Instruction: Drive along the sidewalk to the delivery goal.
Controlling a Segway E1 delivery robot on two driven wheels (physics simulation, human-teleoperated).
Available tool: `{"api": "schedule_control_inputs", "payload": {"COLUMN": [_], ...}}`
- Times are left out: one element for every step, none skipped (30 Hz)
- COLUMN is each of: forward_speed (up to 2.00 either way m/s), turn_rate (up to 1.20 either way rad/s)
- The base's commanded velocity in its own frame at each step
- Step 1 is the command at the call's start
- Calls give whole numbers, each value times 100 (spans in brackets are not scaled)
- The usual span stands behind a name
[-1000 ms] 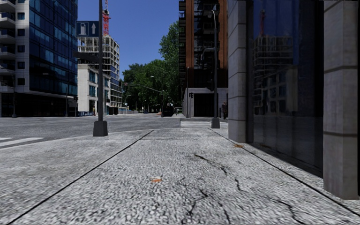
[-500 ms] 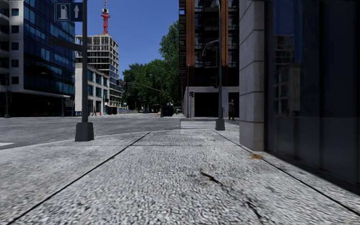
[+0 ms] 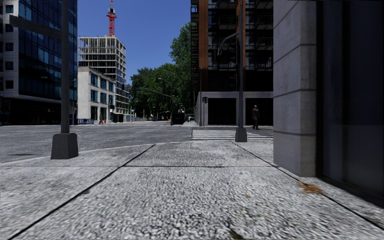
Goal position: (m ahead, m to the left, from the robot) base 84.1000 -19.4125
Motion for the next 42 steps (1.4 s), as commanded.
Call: {"api": "schedule_control_inputs", "payload": {"forward_speed": [200, 200, 200, 200, 200, 200, 200, 200, 200, 200, 200, 200, 200, 200, 200, 200, 200, 200, 200, 200, 200, 200, 200, 200, 200, 200, 200, 200, 200, 200, 200, 200, 200, 200, 200, 200, 200, 200, 200, 200, 200, 200], "turn_rate": [0, 0, 0, 0, 0, 0, 0, 0, 0, 0, 0, 0, 0, 0, 0, 0, 0, 0, 0, -3, -4, -4, -5, -5, -5, -5, -9, -12, -12, -15, -17, -19, -23, -23, -25, -26, -26, -26, -26, -26, -26, -26]}}
